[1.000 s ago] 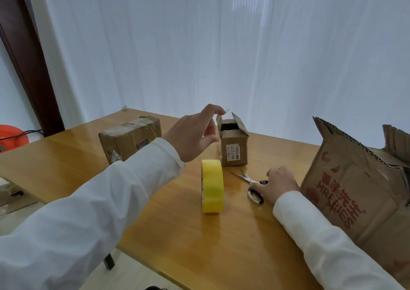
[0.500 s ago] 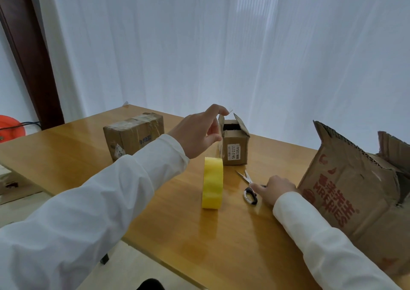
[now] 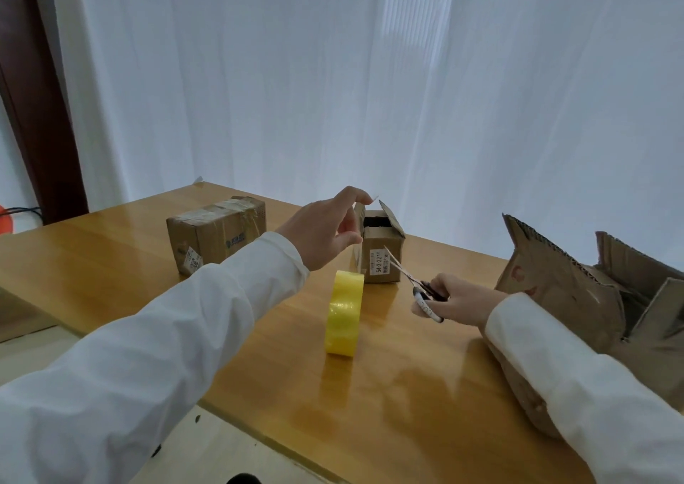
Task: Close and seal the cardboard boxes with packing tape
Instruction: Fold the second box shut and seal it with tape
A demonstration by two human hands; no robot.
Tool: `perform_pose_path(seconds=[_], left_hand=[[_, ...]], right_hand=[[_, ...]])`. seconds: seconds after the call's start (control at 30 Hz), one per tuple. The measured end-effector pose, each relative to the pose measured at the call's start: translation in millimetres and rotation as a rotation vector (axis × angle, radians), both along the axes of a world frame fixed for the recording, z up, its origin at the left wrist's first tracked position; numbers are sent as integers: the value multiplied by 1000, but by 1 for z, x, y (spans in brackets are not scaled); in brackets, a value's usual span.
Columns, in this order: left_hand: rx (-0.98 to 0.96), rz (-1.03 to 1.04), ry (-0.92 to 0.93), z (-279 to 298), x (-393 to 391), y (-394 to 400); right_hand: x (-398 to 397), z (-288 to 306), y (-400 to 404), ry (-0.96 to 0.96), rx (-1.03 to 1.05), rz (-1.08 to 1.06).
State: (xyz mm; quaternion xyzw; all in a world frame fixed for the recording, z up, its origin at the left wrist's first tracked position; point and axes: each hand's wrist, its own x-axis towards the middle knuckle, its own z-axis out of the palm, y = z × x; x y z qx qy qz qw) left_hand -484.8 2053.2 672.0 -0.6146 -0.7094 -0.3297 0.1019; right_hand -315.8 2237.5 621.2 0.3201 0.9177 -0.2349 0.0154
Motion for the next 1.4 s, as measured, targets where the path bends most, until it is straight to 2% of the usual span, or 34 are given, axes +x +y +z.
perform_pose_path(seconds=[0.07, 0.2, 0.33, 0.47, 0.57, 0.6, 0.67, 0.73, 0.87, 0.97, 1.1, 1.27, 1.37, 1.4], left_hand=[[7, -14, -10, 0, 0, 1], [-2, -36, -4, -1, 0, 2], [6, -56, 23, -3, 2, 5], [32, -62, 62, -5, 2, 4], [220, 7, 109, -17, -1, 4], [299, 27, 65, -24, -2, 5], [384, 39, -180, -35, -3, 6], [325, -26, -432, -47, -8, 5], [53, -204, -474, -75, -17, 3], [9, -207, -491, -81, -17, 4], [91, -172, -412, -81, -9, 10], [219, -85, -283, -90, 1, 16], [256, -7, -209, -90, 3, 19], [261, -1, -183, -90, 5, 20]], right_hand=[[6, 18, -7, -92, -33, 37], [7, 30, -16, -257, 152, 111], [-2, 20, -22, -182, 169, 96], [-10, 15, -26, 37, 191, 125], [-10, 18, -26, 79, 216, 145], [-9, 17, -26, 87, 240, 149], [-9, 16, -25, 102, 288, 162], [-10, 14, -25, 125, 314, 175], [-8, 14, -26, 116, 356, 175], [-6, 13, -26, 135, 347, 170], [-3, 8, -22, 228, 240, 161], [0, 2, -17, 327, -188, 133], [2, 11, -9, 604, -353, -58], [3, 15, -4, 607, -321, -138]])
